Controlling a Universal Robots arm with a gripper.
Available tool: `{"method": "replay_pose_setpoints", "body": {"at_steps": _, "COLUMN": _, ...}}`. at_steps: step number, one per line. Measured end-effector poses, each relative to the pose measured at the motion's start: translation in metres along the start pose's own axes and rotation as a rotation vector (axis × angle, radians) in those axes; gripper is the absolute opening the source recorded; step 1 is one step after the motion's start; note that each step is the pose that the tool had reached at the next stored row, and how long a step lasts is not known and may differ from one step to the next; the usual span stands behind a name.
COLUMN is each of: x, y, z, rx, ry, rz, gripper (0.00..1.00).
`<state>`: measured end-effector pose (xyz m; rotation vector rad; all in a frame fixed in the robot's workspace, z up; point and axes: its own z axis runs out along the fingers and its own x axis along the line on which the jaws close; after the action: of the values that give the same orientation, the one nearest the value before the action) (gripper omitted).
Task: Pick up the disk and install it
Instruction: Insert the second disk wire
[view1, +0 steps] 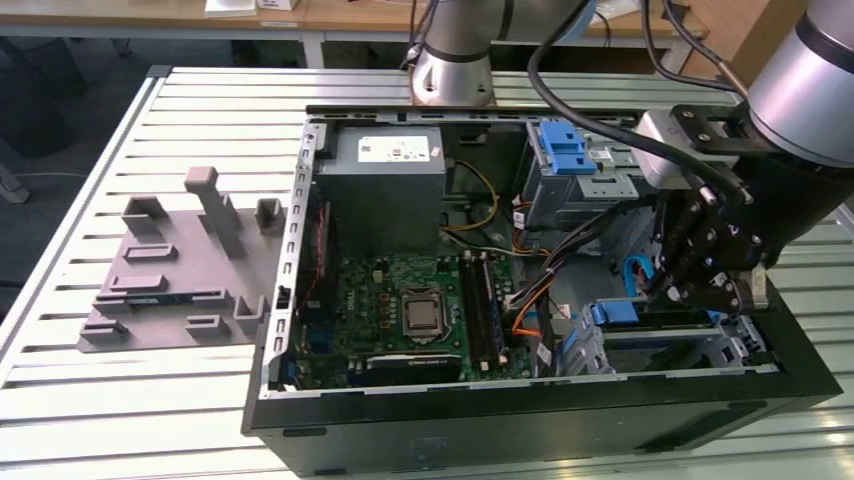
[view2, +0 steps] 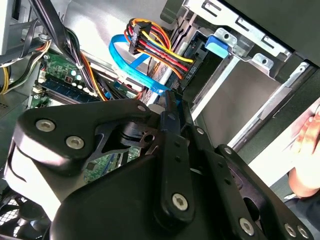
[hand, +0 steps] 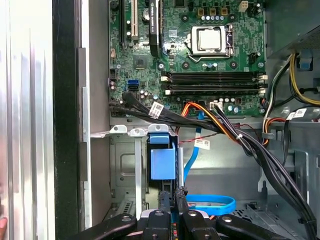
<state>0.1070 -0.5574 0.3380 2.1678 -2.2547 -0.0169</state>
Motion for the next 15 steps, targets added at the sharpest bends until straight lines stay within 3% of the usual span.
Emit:
{"method": "replay_pose_setpoints", "body": {"at_steps": 8, "x": 0.0000, "y": -0.0011, "z": 0.0021, "rx": -0.0001, "ry": -0.0019, "rz": 0.000, "gripper": 0.16}}
{"method": "replay_pose_setpoints", "body": {"at_steps": 15, "x": 0.0003, "y": -0.0019, "z": 0.0039, "rx": -0.0004, "ry": -0.0099, "rz": 0.000, "gripper": 0.16}}
